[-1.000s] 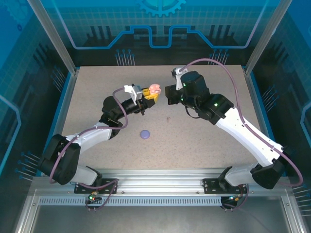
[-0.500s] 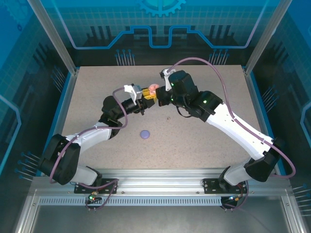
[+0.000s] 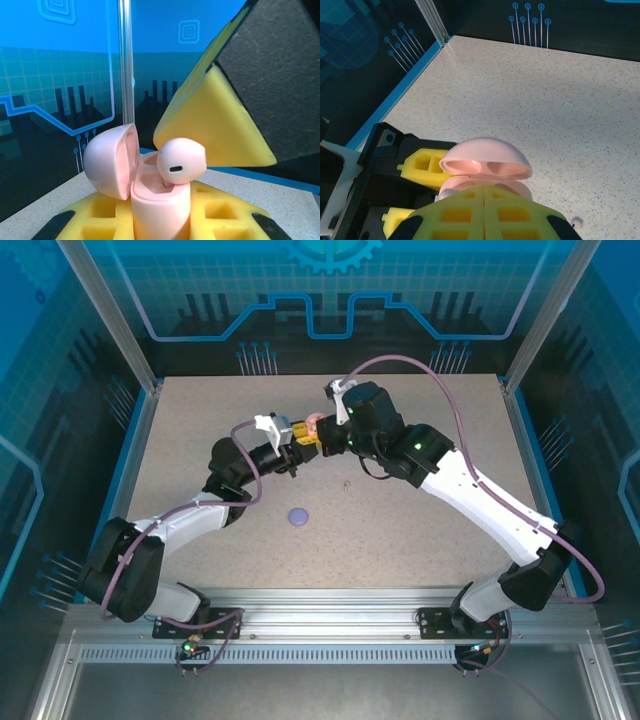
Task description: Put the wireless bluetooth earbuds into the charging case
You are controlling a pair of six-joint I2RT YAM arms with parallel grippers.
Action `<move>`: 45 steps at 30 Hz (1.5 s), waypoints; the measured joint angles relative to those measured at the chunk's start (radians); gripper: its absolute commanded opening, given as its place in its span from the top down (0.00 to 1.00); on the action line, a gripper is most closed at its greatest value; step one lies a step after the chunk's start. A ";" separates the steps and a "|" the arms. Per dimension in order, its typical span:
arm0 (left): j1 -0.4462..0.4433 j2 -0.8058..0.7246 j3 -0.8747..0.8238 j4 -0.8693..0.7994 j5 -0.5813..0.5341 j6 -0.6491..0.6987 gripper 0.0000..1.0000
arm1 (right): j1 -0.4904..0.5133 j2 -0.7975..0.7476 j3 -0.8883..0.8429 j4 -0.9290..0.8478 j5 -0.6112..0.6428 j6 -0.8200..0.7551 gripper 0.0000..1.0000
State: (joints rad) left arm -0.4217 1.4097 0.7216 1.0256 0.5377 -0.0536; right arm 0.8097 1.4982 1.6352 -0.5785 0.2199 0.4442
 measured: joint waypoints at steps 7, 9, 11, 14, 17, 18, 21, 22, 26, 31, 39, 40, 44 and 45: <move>0.002 -0.005 0.001 -0.003 -0.009 0.000 1.00 | -0.002 0.011 0.022 -0.009 -0.011 0.003 0.93; 0.002 -0.005 0.002 -0.003 -0.009 0.000 1.00 | -0.006 0.012 0.023 -0.009 -0.021 0.008 0.93; 0.002 -0.005 0.002 -0.003 -0.009 0.000 1.00 | -0.007 0.014 0.024 -0.008 -0.023 0.013 0.93; 0.002 -0.005 0.002 -0.003 -0.013 0.000 1.00 | -0.008 0.019 0.029 -0.008 -0.027 0.027 0.94; 0.004 -0.005 0.002 -0.006 -0.024 0.000 1.00 | -0.011 0.029 0.038 -0.009 -0.035 0.039 0.95; 0.006 -0.005 0.002 -0.008 -0.025 0.000 1.00 | -0.012 0.030 0.039 -0.008 -0.037 0.045 0.96; 0.006 -0.005 0.002 -0.012 -0.025 0.000 1.00 | -0.012 0.031 0.038 -0.007 -0.038 0.061 0.97; 0.006 -0.005 0.003 -0.014 -0.025 0.000 1.00 | -0.012 0.031 0.035 -0.005 -0.037 0.066 0.97; 0.006 -0.007 0.006 -0.027 -0.024 0.001 1.00 | -0.012 0.016 0.011 0.012 -0.030 0.080 0.97; 0.002 -0.007 0.016 -0.030 -0.016 0.002 1.00 | 0.002 -0.024 -0.031 0.029 -0.018 0.084 0.96; -0.007 -0.007 0.024 -0.031 -0.005 0.003 1.00 | 0.016 -0.084 -0.066 0.034 0.016 0.083 0.95; -0.007 -0.007 0.024 -0.033 -0.005 0.003 1.00 | 0.016 -0.089 -0.069 0.035 0.021 0.083 0.95; -0.007 -0.010 0.024 -0.034 -0.006 0.004 1.00 | -0.011 -0.127 -0.108 0.040 0.042 0.085 0.90; -0.007 -0.013 0.024 -0.034 -0.007 0.004 1.00 | -0.031 -0.143 -0.128 0.041 0.043 0.092 0.85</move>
State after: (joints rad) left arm -0.4286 1.3964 0.7456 0.9920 0.5308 -0.0494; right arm 0.7792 1.3552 1.5070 -0.5373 0.2626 0.5362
